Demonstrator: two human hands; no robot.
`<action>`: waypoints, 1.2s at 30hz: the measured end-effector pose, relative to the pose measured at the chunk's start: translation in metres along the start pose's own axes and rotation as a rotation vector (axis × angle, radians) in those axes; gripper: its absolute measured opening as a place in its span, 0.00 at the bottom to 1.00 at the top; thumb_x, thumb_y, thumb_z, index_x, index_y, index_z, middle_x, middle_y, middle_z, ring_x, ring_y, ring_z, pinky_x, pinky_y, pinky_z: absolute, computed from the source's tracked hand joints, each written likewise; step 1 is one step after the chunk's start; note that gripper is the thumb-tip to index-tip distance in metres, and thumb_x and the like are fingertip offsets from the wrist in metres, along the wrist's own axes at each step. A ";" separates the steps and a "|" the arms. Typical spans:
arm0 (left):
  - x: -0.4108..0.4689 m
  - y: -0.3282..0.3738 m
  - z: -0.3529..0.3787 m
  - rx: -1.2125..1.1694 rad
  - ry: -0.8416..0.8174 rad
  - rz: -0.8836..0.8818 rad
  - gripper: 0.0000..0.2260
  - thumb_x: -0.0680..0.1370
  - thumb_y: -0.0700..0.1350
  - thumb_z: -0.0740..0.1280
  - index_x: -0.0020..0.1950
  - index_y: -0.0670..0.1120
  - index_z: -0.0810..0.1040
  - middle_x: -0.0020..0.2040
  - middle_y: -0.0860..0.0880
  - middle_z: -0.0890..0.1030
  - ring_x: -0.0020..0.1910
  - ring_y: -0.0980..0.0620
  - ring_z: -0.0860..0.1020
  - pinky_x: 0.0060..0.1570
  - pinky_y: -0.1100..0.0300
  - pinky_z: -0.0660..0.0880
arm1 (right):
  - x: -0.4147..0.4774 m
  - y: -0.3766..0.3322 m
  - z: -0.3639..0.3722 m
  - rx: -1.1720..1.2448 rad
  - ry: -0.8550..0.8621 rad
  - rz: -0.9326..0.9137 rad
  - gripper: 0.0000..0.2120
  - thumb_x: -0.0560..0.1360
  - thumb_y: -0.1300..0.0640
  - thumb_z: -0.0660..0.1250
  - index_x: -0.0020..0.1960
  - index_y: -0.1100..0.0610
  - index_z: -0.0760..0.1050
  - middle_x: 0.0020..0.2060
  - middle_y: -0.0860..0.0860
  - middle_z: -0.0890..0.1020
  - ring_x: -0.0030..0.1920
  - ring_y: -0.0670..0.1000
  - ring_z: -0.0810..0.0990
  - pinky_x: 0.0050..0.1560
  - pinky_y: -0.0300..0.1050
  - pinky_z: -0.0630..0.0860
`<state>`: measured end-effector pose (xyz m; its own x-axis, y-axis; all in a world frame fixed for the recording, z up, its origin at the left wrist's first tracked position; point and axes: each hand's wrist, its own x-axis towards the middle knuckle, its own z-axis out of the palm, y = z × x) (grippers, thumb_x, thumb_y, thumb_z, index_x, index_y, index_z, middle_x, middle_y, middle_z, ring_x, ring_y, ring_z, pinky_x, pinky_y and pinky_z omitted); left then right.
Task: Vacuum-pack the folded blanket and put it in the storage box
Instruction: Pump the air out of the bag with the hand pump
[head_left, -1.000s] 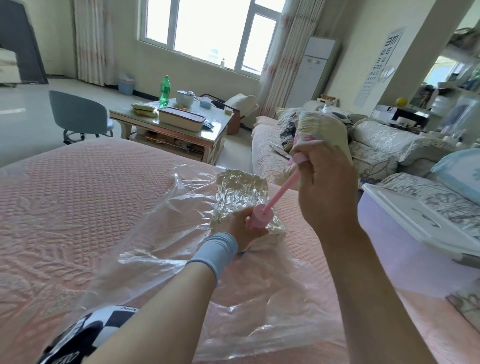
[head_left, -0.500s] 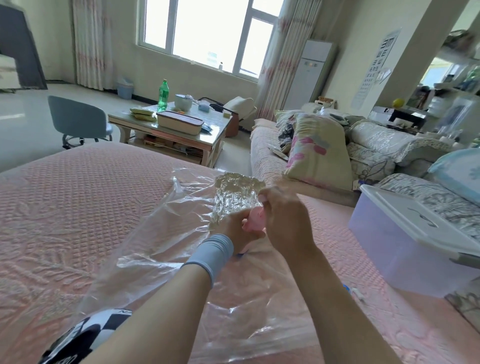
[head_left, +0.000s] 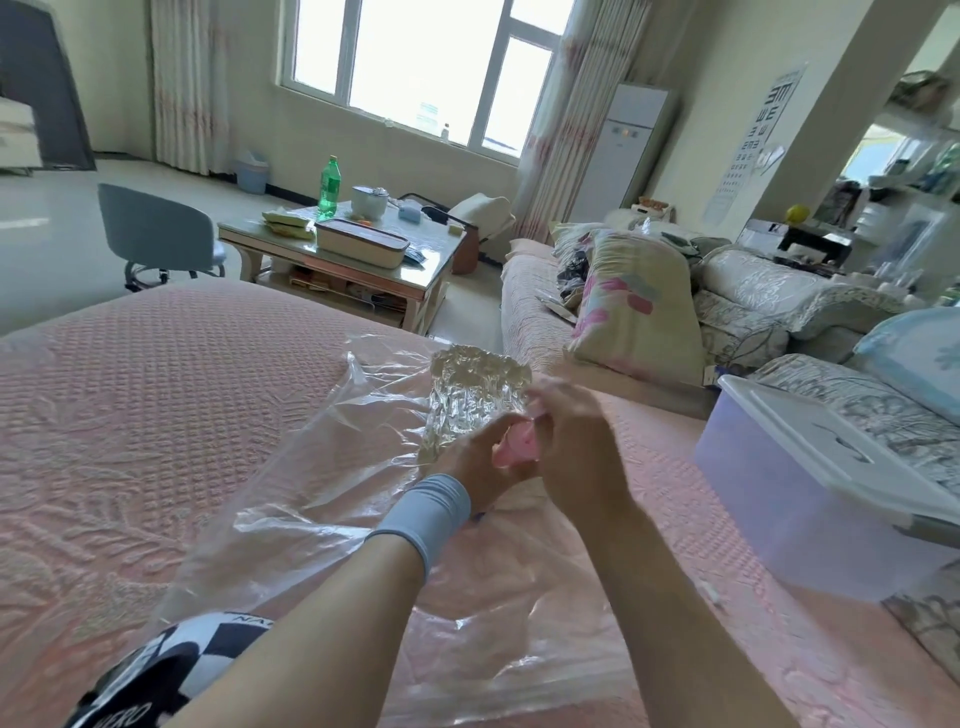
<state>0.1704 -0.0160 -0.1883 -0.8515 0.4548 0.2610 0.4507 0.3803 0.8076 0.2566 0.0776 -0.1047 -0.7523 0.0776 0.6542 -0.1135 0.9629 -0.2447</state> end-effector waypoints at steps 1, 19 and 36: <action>0.000 0.000 0.000 0.010 0.000 0.003 0.21 0.67 0.65 0.67 0.56 0.72 0.63 0.44 0.58 0.79 0.41 0.54 0.76 0.33 0.68 0.64 | -0.006 0.003 0.008 -0.011 -0.077 0.019 0.11 0.77 0.67 0.64 0.56 0.61 0.81 0.53 0.58 0.82 0.57 0.58 0.78 0.57 0.45 0.72; 0.004 -0.004 0.007 -0.061 -0.016 -0.048 0.21 0.63 0.65 0.71 0.51 0.75 0.67 0.45 0.60 0.82 0.45 0.54 0.80 0.43 0.62 0.75 | 0.023 -0.012 -0.053 0.024 0.446 -0.290 0.07 0.80 0.61 0.62 0.49 0.59 0.79 0.44 0.51 0.82 0.48 0.50 0.76 0.49 0.36 0.69; -0.002 0.007 -0.002 -0.202 0.021 -0.030 0.17 0.61 0.60 0.69 0.49 0.62 0.77 0.44 0.52 0.84 0.48 0.49 0.82 0.49 0.51 0.79 | 0.008 -0.017 -0.022 -0.090 -0.008 -0.074 0.09 0.75 0.66 0.65 0.52 0.58 0.80 0.48 0.52 0.82 0.49 0.54 0.78 0.48 0.44 0.74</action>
<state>0.1748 -0.0157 -0.1826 -0.8700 0.4278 0.2450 0.3642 0.2228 0.9043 0.2669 0.0675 -0.0801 -0.7496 0.0041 0.6619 -0.1102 0.9853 -0.1308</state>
